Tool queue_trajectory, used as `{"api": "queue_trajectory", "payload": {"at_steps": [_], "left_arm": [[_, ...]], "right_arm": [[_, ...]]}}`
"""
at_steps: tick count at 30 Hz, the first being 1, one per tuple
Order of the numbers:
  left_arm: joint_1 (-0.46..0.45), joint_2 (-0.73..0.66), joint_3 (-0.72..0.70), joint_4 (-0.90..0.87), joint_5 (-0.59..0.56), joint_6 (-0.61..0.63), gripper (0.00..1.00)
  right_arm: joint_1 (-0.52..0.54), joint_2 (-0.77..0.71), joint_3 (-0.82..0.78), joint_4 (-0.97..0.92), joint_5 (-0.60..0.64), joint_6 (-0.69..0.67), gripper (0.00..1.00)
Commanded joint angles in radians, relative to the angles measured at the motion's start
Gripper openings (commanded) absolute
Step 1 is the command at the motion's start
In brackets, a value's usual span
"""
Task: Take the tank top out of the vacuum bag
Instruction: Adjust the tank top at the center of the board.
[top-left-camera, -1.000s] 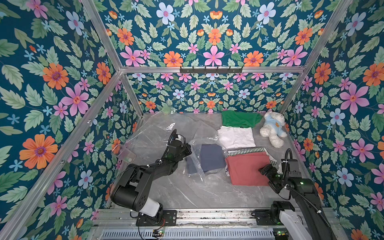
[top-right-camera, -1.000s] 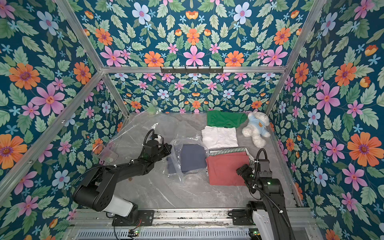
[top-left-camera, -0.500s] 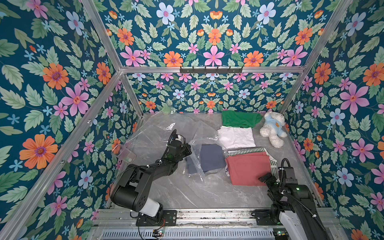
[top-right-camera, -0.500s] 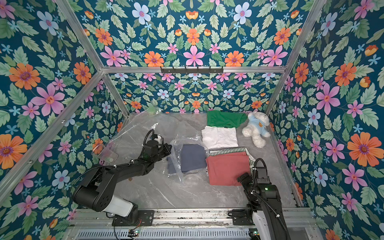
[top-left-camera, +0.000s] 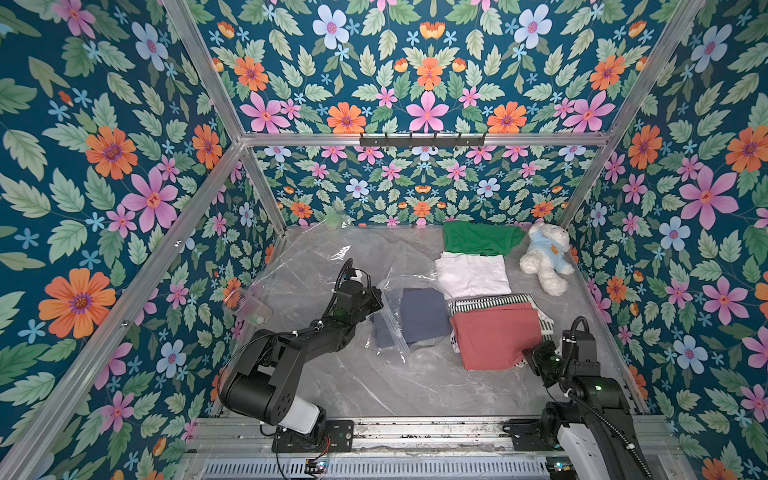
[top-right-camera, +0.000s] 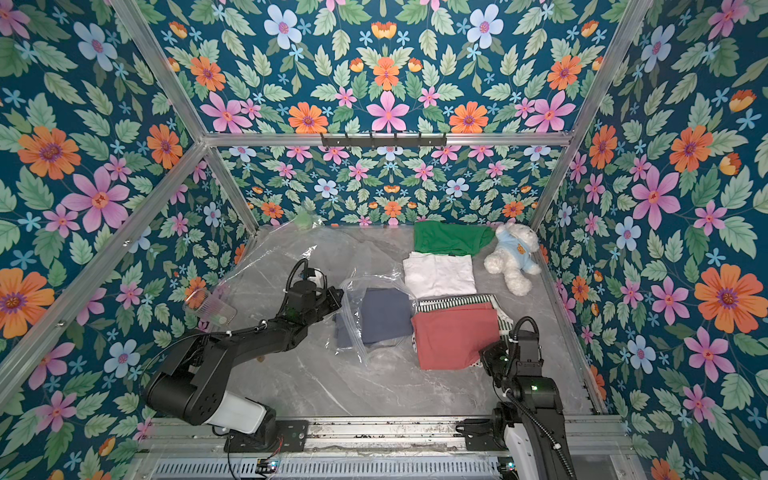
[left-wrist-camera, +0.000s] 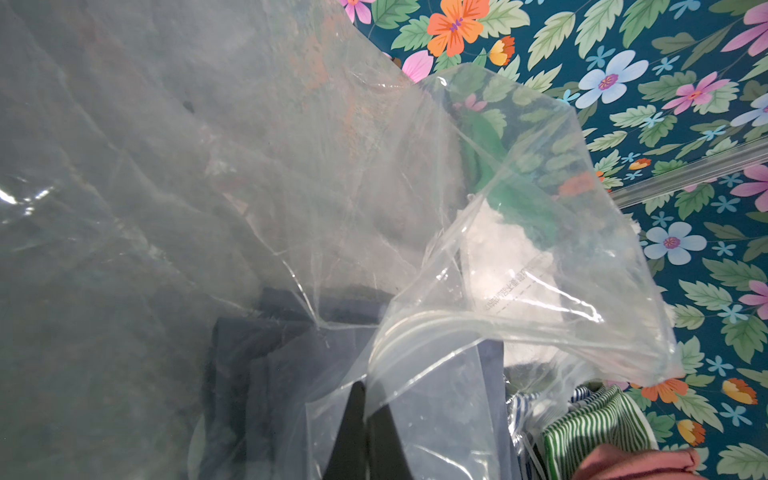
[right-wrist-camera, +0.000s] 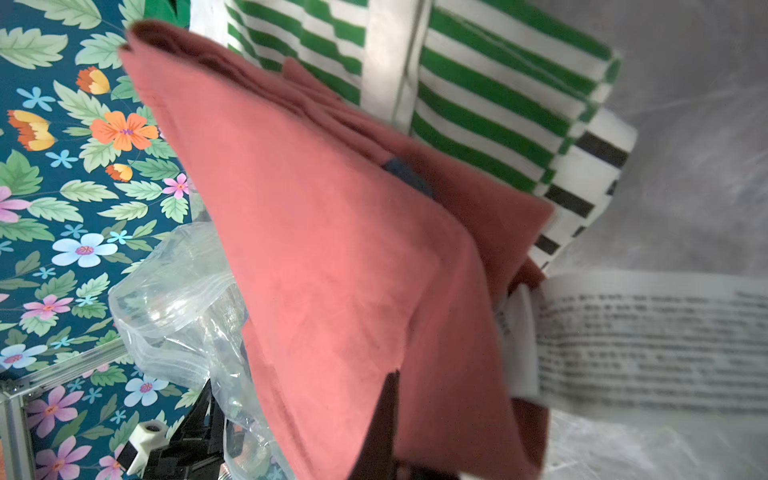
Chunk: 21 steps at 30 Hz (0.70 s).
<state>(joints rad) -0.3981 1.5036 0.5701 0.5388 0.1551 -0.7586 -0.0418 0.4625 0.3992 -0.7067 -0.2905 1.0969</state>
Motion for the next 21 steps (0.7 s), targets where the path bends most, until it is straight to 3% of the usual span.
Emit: {"api": "queue_trajectory", "payload": {"at_steps": [1,6,10,11,13,14,15,19,21], "left_arm": [[0.002,0.002,0.002,0.024,0.0,-0.006,0.0],[0.001,-0.014,0.001,0.007,-0.015,0.005,0.0],[0.002,-0.007,-0.001,0.015,-0.01,-0.001,0.0],[0.002,-0.006,-0.001,0.016,-0.007,-0.002,0.0],[0.002,-0.009,-0.001,0.015,-0.006,-0.002,0.0],[0.002,-0.013,0.0,0.012,-0.009,0.001,0.0],[0.001,-0.017,0.001,0.006,-0.013,0.003,0.0],[0.001,-0.026,0.005,-0.01,-0.02,0.013,0.0],[0.001,-0.023,0.006,-0.01,-0.02,0.014,0.0]], "right_arm": [[0.0,0.02,0.033,-0.002,0.064,-0.047,0.01],[0.0,0.011,0.076,-0.036,0.167,-0.127,0.0],[0.0,0.026,0.041,0.017,0.155,-0.144,0.0],[0.001,0.037,0.034,0.021,0.151,-0.143,0.05],[0.0,0.04,0.044,-0.004,0.156,-0.142,0.42],[0.0,0.032,0.056,-0.02,0.166,-0.149,0.57],[0.0,0.019,0.067,-0.033,0.174,-0.162,0.65],[0.001,-0.014,0.129,-0.029,0.15,-0.277,0.83],[0.0,0.02,0.171,-0.021,0.102,-0.329,0.86]]}}
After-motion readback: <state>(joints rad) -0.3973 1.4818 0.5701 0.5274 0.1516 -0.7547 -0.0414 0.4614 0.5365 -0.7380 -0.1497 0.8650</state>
